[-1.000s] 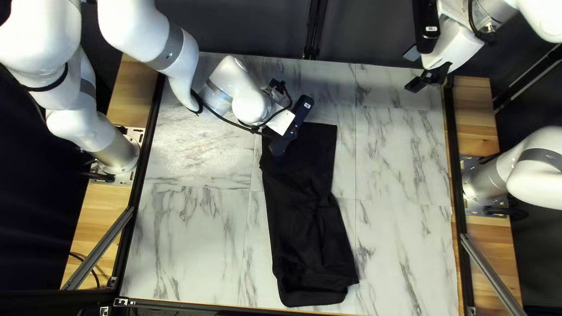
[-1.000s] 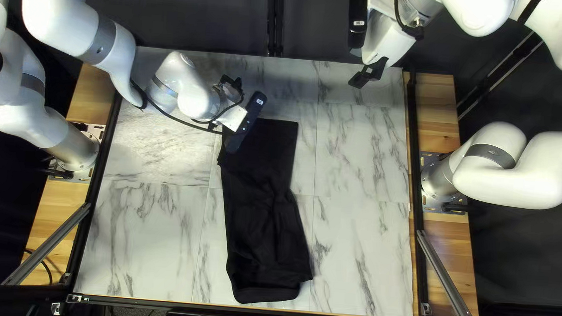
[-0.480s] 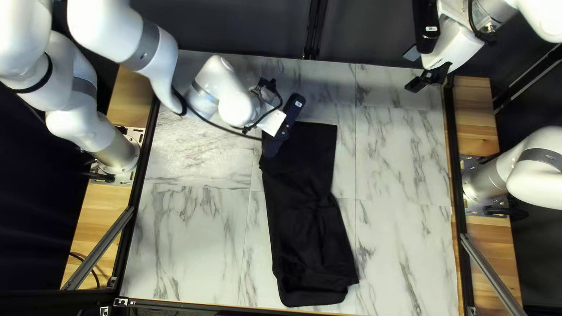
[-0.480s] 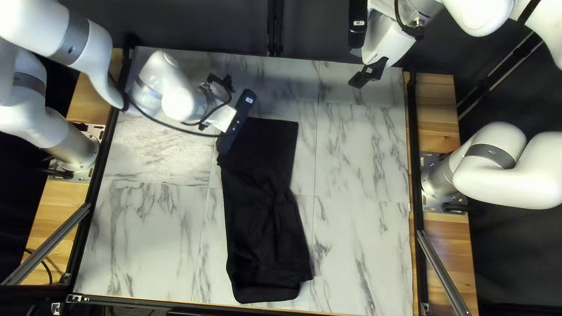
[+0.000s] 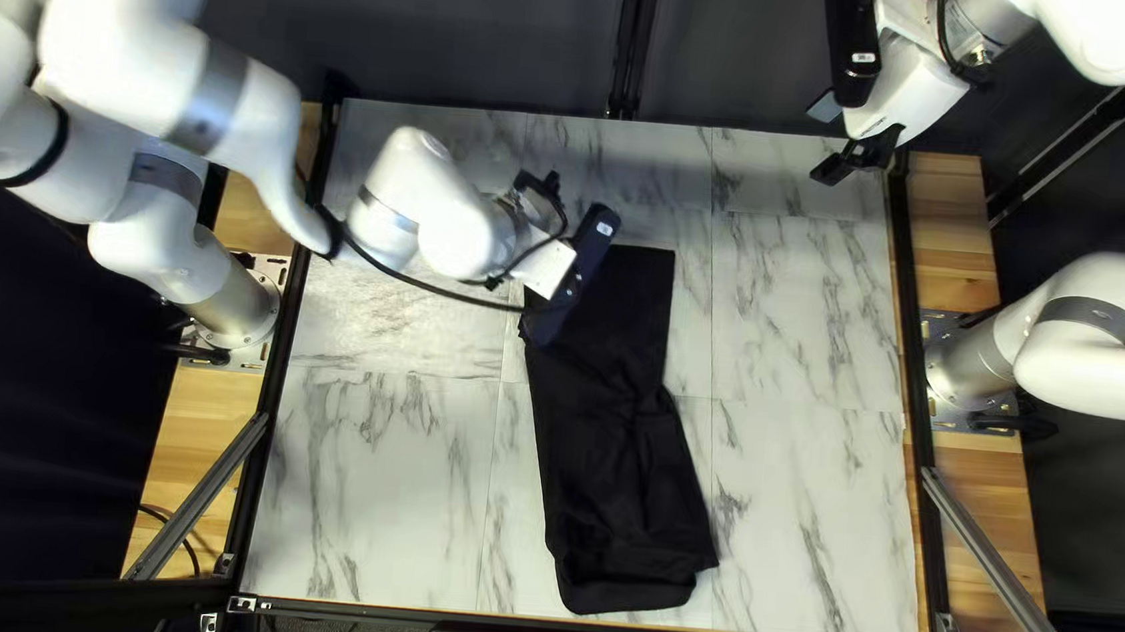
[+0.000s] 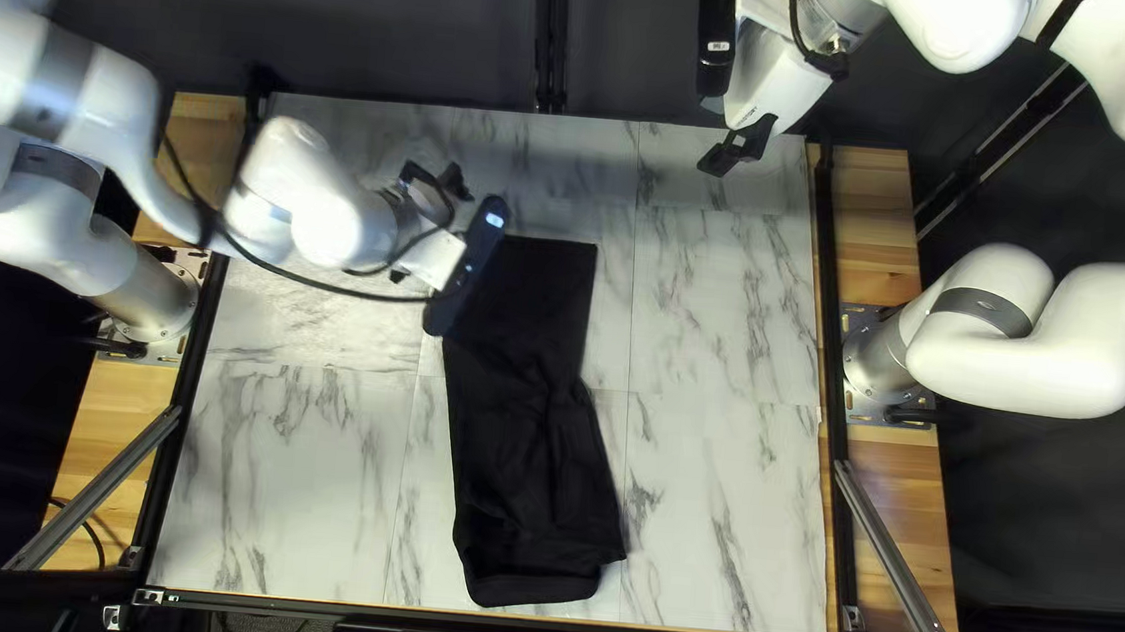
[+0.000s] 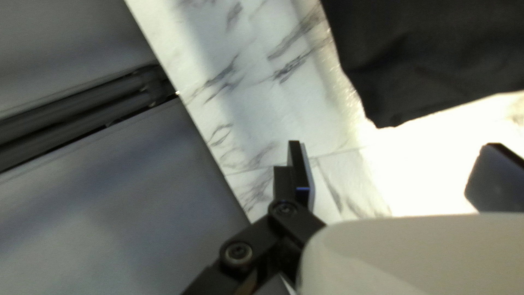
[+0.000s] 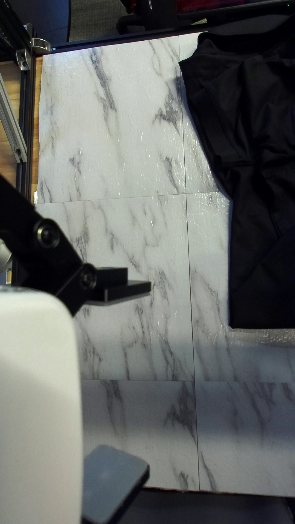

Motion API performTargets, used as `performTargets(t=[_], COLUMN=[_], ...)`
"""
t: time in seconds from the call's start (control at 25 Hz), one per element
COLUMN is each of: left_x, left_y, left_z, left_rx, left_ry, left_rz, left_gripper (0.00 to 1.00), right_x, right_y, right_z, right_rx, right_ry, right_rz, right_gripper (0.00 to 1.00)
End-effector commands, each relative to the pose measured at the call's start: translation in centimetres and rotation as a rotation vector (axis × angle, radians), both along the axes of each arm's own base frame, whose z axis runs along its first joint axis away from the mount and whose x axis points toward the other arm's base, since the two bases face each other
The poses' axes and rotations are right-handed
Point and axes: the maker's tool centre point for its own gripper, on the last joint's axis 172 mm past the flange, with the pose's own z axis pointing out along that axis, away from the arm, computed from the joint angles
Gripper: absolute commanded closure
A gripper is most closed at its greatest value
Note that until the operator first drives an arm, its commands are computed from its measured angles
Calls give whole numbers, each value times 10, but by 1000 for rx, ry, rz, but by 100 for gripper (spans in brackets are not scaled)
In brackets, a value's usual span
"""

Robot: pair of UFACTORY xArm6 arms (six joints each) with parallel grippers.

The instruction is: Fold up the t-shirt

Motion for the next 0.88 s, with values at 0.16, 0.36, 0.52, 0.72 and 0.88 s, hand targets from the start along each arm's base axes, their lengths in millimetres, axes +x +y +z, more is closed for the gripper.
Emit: performTargets(t=[0.16,0.36,0.52,0.72,0.88], left_x=[-64,-113,-116,-116,-116], left_y=[-40,-44,-51,-51,-51], left_z=[123,169,172,172,172], left_rx=[-214,-316,-328,-328,-328], left_ry=[-76,-102,-109,-109,-109], left_rz=[-52,-46,-50,-50,-50], left_gripper=[0,0,0,0,0], right_x=[0,0,0,0,0], right_y=[0,0,0,0,0], right_z=[0,0,0,0,0], right_rx=[0,0,0,0,0], right_ry=[0,0,0,0,0], right_rz=[0,0,0,0,0], right_gripper=[0,0,0,0,0])
